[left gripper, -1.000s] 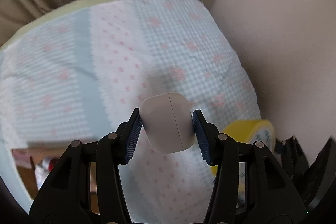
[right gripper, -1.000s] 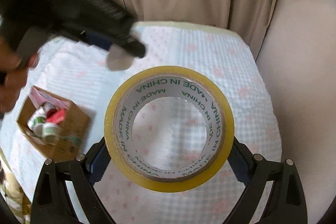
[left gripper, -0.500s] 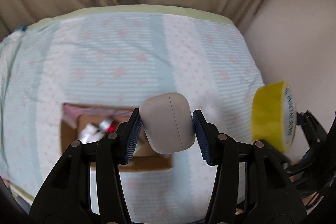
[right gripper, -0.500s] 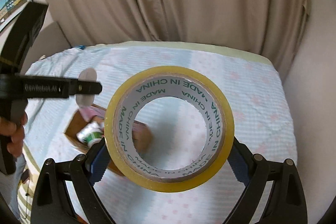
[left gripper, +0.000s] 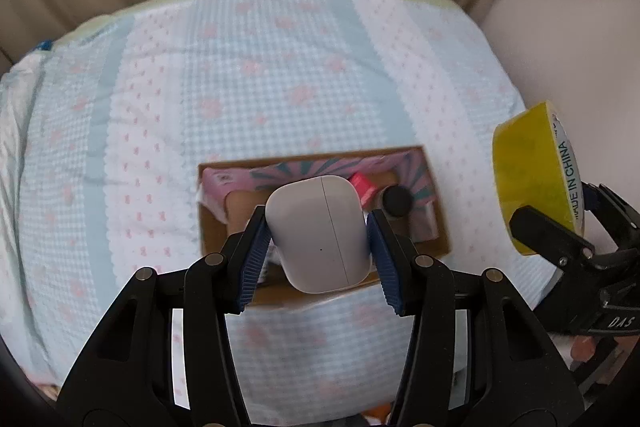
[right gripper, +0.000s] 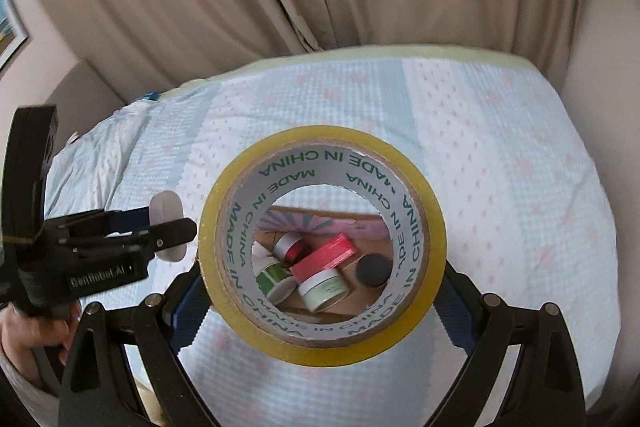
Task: Organize rigid objects
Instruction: 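Lift and carry the earbud case with the left tool while the right tool carries the tape, then lower the earbud case into the box with the left tool while the right tool lowers the tape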
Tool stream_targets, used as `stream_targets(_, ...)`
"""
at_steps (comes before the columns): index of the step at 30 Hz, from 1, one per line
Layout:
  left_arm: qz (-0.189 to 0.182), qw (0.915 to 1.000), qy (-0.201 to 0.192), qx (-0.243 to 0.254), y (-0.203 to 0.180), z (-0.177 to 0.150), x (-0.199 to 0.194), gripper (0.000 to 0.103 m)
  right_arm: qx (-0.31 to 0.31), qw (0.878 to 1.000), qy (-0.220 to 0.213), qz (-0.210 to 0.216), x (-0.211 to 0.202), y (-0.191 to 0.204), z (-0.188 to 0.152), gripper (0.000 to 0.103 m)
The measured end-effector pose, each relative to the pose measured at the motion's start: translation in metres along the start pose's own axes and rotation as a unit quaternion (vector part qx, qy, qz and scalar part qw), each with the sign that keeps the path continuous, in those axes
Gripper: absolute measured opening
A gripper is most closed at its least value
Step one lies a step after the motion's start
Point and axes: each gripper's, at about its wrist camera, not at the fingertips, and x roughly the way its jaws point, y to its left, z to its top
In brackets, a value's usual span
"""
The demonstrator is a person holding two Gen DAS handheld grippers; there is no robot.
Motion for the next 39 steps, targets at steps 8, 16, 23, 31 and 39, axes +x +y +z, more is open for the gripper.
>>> stream_targets(8,-0.007,0.9988,0.049,0.007,0.052,0.002,0.069,0.046,0.073,0.995,0.060,-0.023,0.057,0.014,-0.014,0.095)
stream_targets(16,-0.007,0.9962,0.087,0.005,0.078,0.011,0.143,0.046,0.079,0.989,0.118,-0.028,0.135,0.011,-0.021,0.095)
stream_targets(23,-0.011,0.9929,0.118,0.012,0.080,0.010,0.190,0.046,0.096,0.982,0.160,-0.010,0.194,-0.005,-0.032,0.095)
stream_targets(31,-0.013,0.9935,0.104,0.046,0.066,0.015,0.190,0.101,0.156,0.970,0.185,0.027,0.210,-0.015,-0.027,0.096)
stream_targets(39,-0.031,0.9947,0.090,0.037,0.066,-0.003,0.174,0.103,0.163,0.976,0.145,0.015,0.185,-0.014,-0.022,0.103)
